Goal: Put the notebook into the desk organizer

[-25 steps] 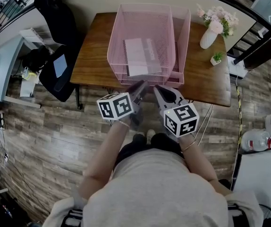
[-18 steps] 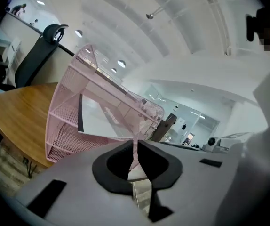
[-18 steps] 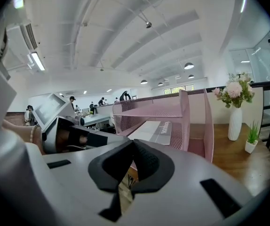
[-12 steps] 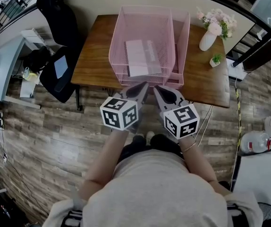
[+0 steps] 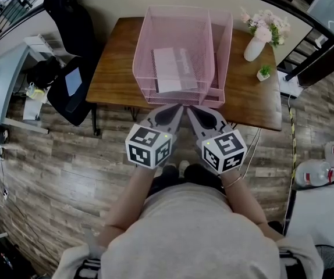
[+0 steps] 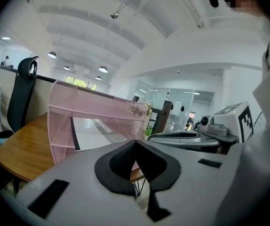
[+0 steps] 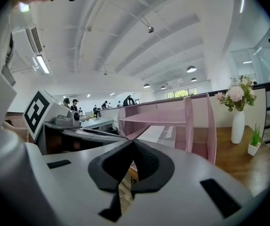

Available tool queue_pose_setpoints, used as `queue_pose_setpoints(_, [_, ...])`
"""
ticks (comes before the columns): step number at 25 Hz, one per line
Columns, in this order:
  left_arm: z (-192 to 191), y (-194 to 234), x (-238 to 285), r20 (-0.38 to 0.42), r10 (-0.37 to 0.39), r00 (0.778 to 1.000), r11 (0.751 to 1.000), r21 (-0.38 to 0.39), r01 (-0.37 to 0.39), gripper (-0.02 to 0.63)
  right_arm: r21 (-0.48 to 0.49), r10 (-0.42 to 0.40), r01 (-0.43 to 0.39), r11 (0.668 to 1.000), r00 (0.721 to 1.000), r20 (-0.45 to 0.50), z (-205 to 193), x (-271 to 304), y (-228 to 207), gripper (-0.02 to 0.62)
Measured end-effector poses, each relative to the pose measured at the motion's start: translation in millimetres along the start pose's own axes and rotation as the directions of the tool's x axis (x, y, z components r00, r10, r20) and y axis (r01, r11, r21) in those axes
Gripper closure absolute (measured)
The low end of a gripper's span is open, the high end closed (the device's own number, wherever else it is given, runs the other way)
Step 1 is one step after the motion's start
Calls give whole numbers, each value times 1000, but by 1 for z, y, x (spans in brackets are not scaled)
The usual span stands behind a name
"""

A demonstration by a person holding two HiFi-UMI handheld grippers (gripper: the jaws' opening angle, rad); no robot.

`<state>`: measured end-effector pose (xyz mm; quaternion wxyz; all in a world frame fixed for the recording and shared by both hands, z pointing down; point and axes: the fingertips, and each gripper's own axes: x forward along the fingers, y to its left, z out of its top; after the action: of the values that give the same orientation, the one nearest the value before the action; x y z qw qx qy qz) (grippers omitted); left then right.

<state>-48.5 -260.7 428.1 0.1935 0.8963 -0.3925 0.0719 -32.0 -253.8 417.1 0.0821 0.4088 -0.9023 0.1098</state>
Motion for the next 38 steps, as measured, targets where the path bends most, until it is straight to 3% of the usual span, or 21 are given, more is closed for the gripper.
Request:
queue_pose_setpoints(10, [-9,-1,-6,-27,12,1000,999,39,-11,595,10,19,-19,1000,1000,-17,-8,0,7,586])
queue_pose_setpoints(30, [-13,-1,-7,-38,-3,999,1000,-15,2,595,27,39,-38,999,999,-39,-16,3,10,586])
queue_pose_setpoints(38, [-14,-2,-5,-52,7,999,999,35,-5,595,13,36,-35,999,998,-43,-17,3,8,586])
